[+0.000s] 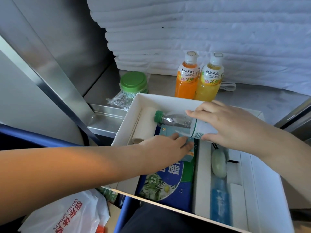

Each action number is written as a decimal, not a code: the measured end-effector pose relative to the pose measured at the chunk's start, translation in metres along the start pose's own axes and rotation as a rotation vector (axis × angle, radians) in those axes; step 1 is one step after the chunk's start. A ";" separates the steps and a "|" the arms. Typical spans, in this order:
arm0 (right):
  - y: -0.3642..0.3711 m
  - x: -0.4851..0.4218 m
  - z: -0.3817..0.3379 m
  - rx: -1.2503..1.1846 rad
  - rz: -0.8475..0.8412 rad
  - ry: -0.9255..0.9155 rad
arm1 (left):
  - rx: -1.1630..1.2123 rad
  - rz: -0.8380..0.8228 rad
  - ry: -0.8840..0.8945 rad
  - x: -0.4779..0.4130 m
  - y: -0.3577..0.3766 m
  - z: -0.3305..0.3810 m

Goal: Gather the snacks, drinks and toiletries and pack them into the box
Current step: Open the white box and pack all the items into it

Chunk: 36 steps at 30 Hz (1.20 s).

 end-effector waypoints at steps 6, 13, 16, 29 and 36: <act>0.000 0.004 -0.001 0.005 0.021 0.026 | -0.159 0.091 -0.001 0.008 -0.010 0.007; 0.000 0.002 0.001 -0.008 0.005 0.048 | -0.054 0.048 0.126 0.016 -0.013 0.005; 0.000 0.002 0.002 -0.006 0.003 0.046 | -0.059 0.054 0.181 0.027 -0.011 0.000; 0.002 -0.001 0.004 -0.053 0.006 0.047 | -0.157 -0.012 0.093 0.021 -0.003 0.004; 0.003 0.000 0.003 -0.050 0.012 0.042 | -0.043 0.019 0.071 0.023 -0.012 -0.001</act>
Point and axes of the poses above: each hand's wrist, its own x-axis away from the middle knuckle, its own y-axis out of the palm, z = x × y, the point moved 2 cm from there along -x, towards the middle knuckle, and after that the axes turned 14 degrees about z, right-handed, at the moved point
